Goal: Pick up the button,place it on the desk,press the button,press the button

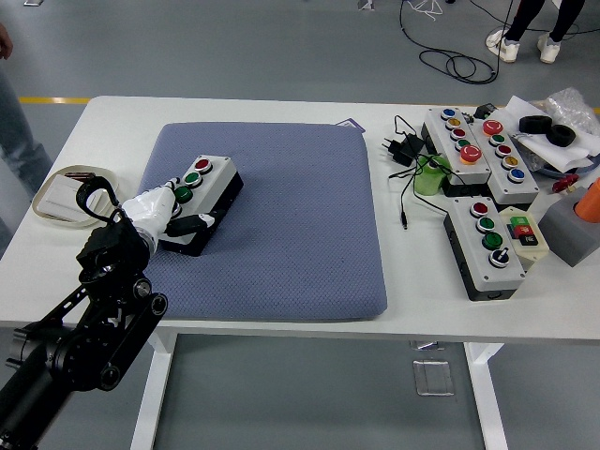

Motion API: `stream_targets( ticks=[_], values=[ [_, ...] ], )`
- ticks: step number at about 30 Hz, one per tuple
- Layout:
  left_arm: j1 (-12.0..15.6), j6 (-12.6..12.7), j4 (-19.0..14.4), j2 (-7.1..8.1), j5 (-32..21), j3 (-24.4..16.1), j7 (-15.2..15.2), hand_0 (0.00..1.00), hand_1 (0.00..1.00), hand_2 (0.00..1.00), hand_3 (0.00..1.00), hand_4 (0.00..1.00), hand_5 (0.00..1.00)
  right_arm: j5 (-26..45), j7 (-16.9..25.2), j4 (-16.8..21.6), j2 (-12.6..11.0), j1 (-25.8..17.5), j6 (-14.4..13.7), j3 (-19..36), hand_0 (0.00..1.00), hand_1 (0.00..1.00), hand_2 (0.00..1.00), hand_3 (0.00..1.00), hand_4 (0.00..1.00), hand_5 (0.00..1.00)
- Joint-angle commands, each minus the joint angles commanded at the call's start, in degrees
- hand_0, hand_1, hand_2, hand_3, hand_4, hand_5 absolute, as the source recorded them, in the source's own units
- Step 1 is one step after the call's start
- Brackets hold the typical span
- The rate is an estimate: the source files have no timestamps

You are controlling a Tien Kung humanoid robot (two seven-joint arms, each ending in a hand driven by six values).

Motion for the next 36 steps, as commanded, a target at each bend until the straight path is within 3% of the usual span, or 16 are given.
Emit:
stream_targets(
  ticks=[15, 34, 35, 36],
  values=[
    [0.03, 1.37, 0.59, -0.12, 0.00, -0.41, -0.12, 0.734, 0.902, 0.998, 0.998, 0.998, 0.895, -0.09, -0.03, 0.00, 0.00, 0.02, -0.01, 0.15, 0.645, 0.633, 0.662, 0.580, 0.372, 0.236],
    [-1.58, -2.65, 4.04, -0.10, 0.00, 1.25, -0.31, 0.739, 0.905, 0.998, 0.990, 0.998, 0.894, -0.34, 0.00, 0.00, 0.02, 0.16, -0.01, 0.31, 0.646, 0.634, 0.662, 0.580, 0.372, 0.236],
    [-1.72, -2.87, 4.13, -0.10, 0.00, 1.28, -0.31, 0.661, 0.826, 0.940, 0.955, 0.985, 0.883, -0.39, 0.00, 0.00, 0.02, 0.17, 0.00, 0.33, 0.647, 0.634, 0.663, 0.580, 0.372, 0.235],
    [-1.84, -3.06, 4.21, -0.09, 0.00, 1.30, -0.30, 0.661, 0.826, 0.940, 0.955, 0.985, 0.883, -0.39, 0.00, 0.00, 0.01, 0.18, 0.00, 0.30, 0.647, 0.634, 0.663, 0.580, 0.372, 0.235]
  ],
)
